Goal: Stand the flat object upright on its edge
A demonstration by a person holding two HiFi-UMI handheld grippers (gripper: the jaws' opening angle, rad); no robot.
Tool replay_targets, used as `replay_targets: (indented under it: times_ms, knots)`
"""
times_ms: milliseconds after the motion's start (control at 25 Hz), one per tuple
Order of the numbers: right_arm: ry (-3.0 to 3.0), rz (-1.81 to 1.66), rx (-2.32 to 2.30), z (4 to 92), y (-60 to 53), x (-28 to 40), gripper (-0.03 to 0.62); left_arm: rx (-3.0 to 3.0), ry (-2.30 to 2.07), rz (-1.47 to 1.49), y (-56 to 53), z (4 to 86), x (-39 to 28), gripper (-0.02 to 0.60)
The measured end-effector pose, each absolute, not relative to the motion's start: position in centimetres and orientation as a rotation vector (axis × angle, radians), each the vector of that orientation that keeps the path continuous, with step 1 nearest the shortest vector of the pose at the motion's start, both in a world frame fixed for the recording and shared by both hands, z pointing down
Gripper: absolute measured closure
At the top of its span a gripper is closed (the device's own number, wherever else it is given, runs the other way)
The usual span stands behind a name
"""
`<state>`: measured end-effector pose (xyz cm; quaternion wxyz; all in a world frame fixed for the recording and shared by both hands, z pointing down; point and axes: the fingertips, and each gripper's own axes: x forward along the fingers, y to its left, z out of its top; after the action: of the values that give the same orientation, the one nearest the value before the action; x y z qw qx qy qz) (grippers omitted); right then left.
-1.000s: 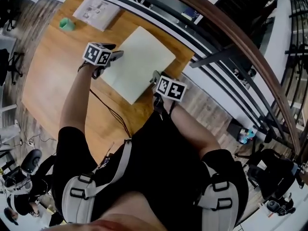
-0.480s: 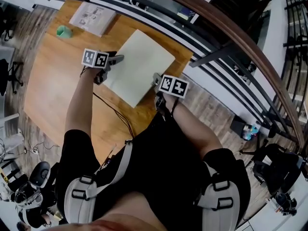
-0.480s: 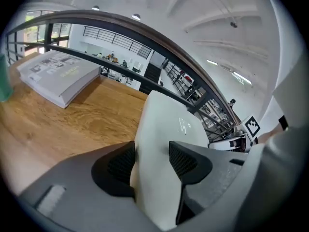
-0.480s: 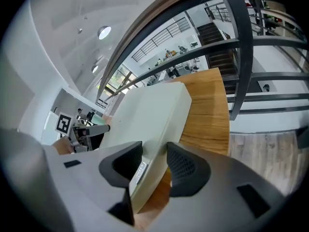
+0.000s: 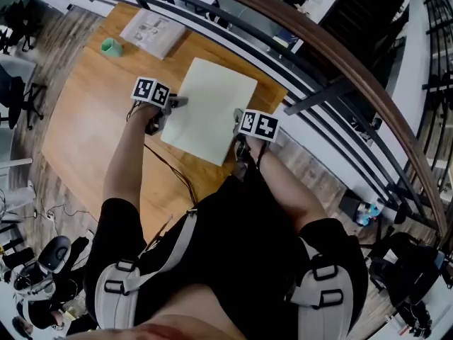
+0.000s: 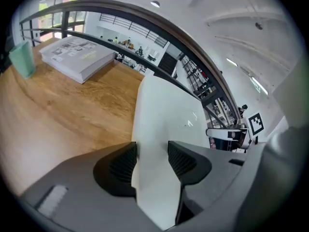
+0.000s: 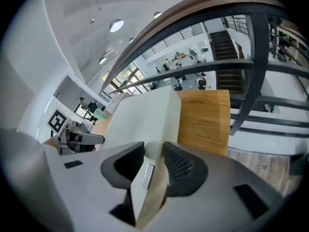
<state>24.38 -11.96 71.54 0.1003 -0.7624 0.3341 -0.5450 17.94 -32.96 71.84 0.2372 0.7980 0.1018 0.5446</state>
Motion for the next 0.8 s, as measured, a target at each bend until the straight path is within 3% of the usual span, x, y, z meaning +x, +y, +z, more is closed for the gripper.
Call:
replay_targets:
  times_ms: [400, 800]
  knots:
    - [1.435, -1.464, -2.257, 65.1, -17.0, 26.5, 0.459, 2.370, 0.082, 1.256, -35.3, 63.5, 14.0, 0.380]
    - [2.054, -0.973, -2.257, 55.0, -27.7, 24.2, 0.457, 2.515, -0.297, 0.921, -39.5, 56.0, 5.4, 0.397]
